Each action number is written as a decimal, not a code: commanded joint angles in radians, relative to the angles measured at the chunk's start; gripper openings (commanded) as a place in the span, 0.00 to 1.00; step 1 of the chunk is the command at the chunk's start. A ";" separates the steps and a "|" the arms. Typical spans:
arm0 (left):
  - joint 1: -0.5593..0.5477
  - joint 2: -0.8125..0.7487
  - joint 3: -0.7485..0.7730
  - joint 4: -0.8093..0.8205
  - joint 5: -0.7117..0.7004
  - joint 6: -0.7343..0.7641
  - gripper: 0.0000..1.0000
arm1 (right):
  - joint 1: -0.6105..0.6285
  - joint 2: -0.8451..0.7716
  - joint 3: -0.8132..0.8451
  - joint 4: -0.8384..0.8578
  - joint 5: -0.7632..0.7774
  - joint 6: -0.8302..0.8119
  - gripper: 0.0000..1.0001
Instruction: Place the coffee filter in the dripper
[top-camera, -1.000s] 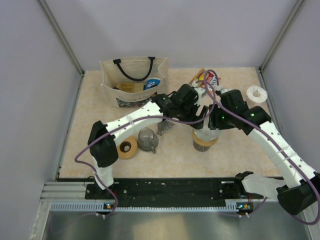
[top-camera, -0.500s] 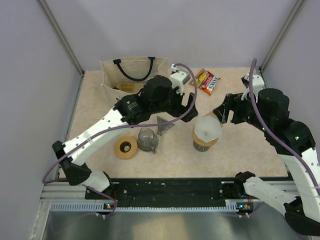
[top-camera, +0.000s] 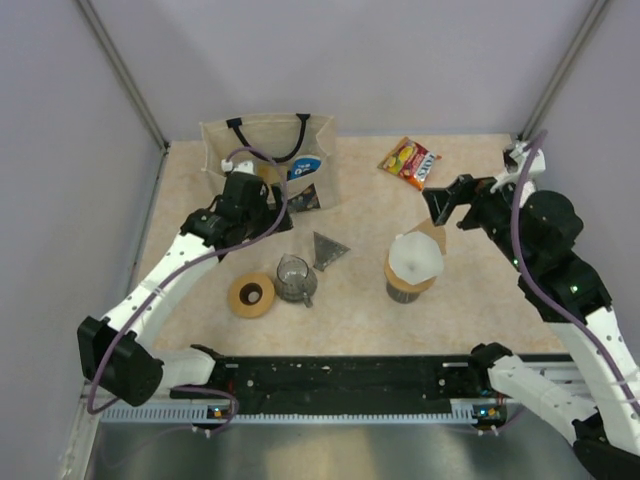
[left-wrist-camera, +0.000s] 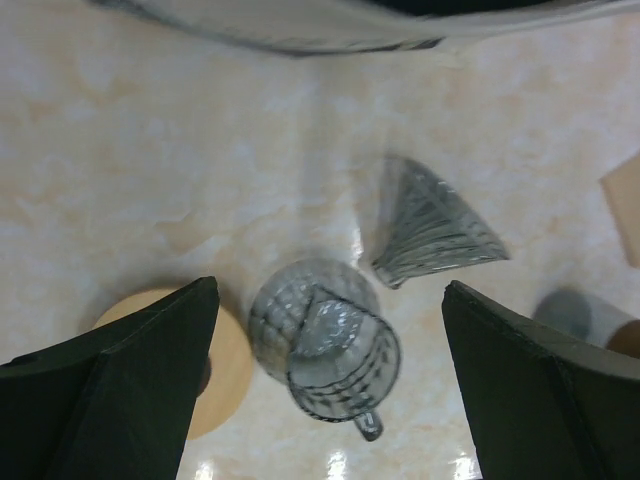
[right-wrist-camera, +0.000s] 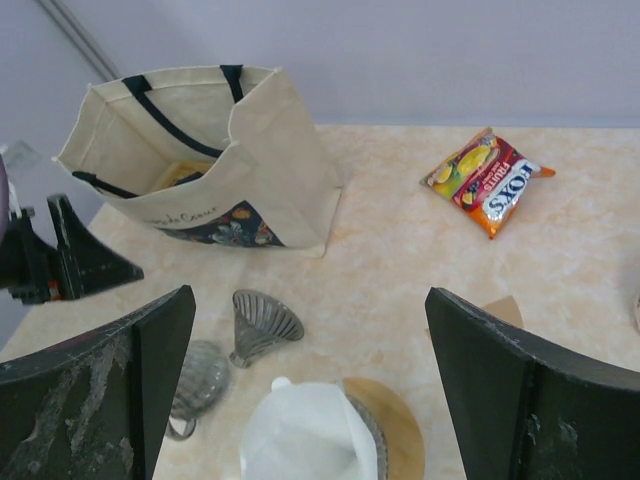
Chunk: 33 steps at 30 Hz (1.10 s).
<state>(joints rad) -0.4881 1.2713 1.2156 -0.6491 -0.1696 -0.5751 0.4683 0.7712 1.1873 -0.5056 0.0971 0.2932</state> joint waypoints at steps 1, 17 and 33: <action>0.089 -0.081 -0.138 0.003 0.015 -0.109 0.99 | -0.007 0.131 0.057 0.114 -0.029 -0.023 0.99; 0.302 -0.199 -0.487 -0.213 -0.126 -0.330 0.98 | -0.007 0.248 -0.044 0.165 0.019 -0.034 0.99; 0.302 -0.095 -0.584 -0.104 -0.024 -0.356 0.88 | -0.007 0.244 -0.150 0.262 -0.063 -0.077 0.99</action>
<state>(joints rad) -0.1890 1.1217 0.6338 -0.8047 -0.2173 -0.9184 0.4679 1.0222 1.0512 -0.2943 0.0460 0.2337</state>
